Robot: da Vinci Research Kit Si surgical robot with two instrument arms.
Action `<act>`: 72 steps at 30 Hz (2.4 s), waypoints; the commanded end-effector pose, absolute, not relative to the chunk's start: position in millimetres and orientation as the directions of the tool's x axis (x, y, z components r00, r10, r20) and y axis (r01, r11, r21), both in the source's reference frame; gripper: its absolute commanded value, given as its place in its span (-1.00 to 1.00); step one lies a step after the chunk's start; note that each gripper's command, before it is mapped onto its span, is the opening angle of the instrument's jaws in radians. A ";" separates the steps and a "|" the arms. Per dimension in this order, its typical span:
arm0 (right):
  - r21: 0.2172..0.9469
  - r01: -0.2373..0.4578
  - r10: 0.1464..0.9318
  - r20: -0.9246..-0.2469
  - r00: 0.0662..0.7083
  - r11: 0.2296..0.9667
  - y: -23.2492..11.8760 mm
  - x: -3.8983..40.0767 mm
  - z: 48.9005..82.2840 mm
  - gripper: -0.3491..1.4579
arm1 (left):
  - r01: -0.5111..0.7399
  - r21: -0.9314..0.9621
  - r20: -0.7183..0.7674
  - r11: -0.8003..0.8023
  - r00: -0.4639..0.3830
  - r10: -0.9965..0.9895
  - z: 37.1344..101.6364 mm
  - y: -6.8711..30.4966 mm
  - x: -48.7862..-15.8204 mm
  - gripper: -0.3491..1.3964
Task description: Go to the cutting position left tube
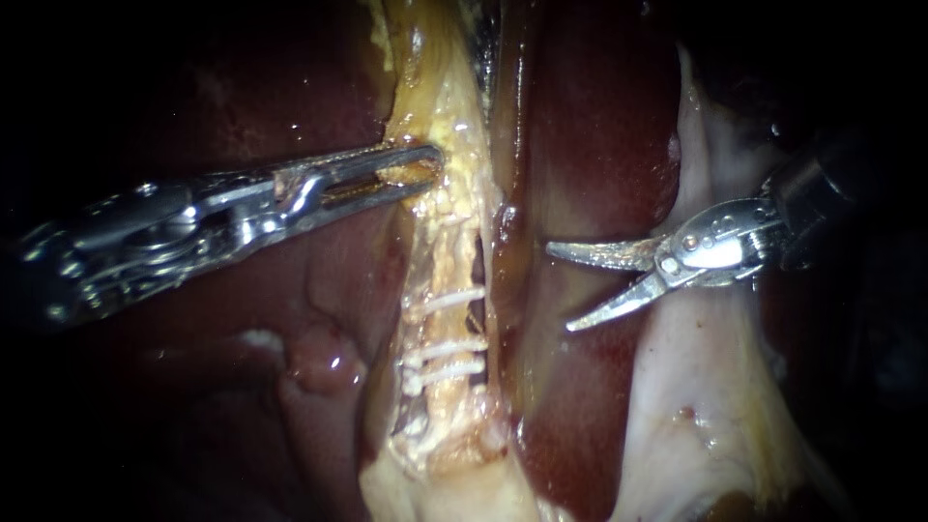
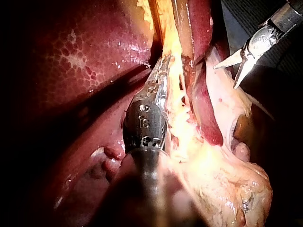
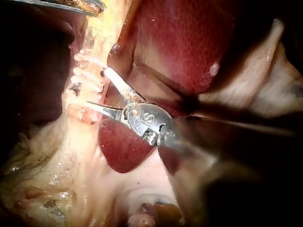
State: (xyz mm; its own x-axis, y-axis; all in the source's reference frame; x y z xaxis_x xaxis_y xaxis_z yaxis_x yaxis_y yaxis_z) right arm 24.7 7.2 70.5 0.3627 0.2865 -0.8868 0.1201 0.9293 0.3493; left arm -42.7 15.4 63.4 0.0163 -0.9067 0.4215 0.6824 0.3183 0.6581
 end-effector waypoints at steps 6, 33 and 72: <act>0.354 0.168 0.280 -0.893 0.352 0.920 6.0 25.4 71.2 0.97 | 0.675 0.666 0.414 0.318 0.020 -0.910 62.5 16.1 -41.5 -1.00; 0.590 0.249 0.456 -0.777 0.435 0.768 1.1 34.8 79.0 0.95 | 0.676 0.673 0.447 0.300 -0.049 -0.893 52.4 17.5 -35.3 -1.00; 0.700 0.403 0.572 -0.714 0.404 0.589 1.6 42.1 77.1 0.88 | 0.681 0.668 0.450 0.299 -0.050 -0.892 53.4 17.9 -34.7 -1.00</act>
